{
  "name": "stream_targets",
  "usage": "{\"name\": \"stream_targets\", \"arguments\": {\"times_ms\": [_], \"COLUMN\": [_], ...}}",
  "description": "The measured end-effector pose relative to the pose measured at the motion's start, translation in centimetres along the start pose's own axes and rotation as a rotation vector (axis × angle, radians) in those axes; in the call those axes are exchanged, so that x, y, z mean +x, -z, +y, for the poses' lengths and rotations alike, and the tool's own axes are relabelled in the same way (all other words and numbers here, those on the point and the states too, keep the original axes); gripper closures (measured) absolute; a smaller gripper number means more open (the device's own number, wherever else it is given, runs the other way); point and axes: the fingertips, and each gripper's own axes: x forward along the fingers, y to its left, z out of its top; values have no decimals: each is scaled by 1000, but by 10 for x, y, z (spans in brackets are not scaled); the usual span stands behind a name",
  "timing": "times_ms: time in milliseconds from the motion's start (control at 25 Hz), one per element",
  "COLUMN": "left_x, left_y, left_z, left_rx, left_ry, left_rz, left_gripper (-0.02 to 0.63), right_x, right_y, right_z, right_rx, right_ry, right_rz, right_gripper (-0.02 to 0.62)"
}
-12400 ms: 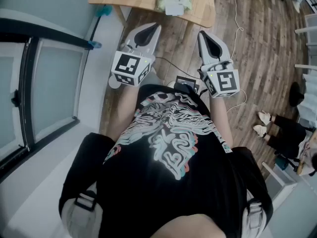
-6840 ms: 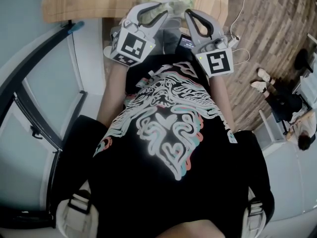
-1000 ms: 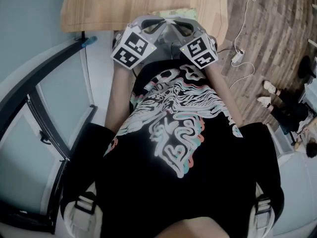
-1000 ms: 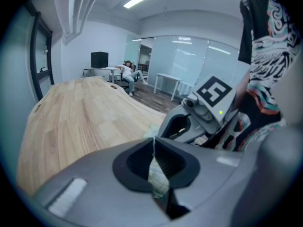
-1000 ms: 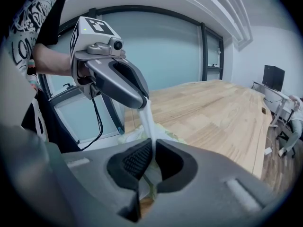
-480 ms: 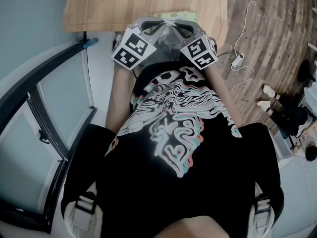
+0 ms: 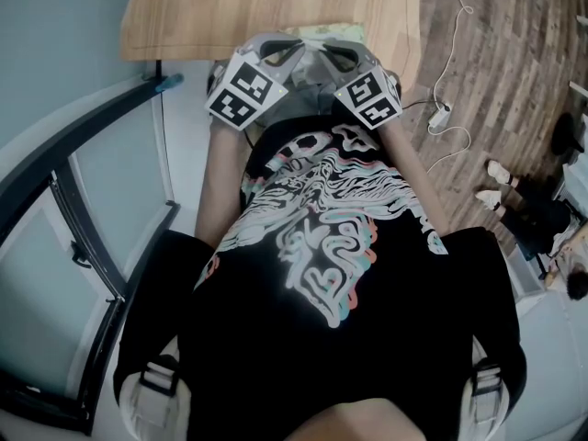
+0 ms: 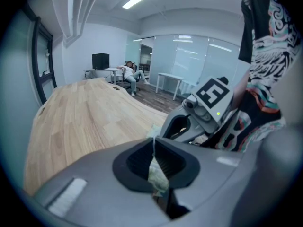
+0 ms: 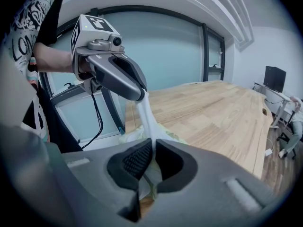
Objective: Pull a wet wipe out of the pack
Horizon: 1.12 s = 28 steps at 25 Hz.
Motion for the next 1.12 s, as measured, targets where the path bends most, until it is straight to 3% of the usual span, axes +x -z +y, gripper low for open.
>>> {"name": "stream_targets", "arguments": {"times_ms": [1120], "left_x": [-10], "left_y": [-2], "left_z": [4], "left_rx": [3], "left_ry": [-25], "left_rz": [10], "left_gripper": [609], "right_x": [-2], "right_y": [-2], "right_z": [1], "right_rx": [-40], "right_ry": [-20], "right_rz": [33], "right_gripper": [572]}}
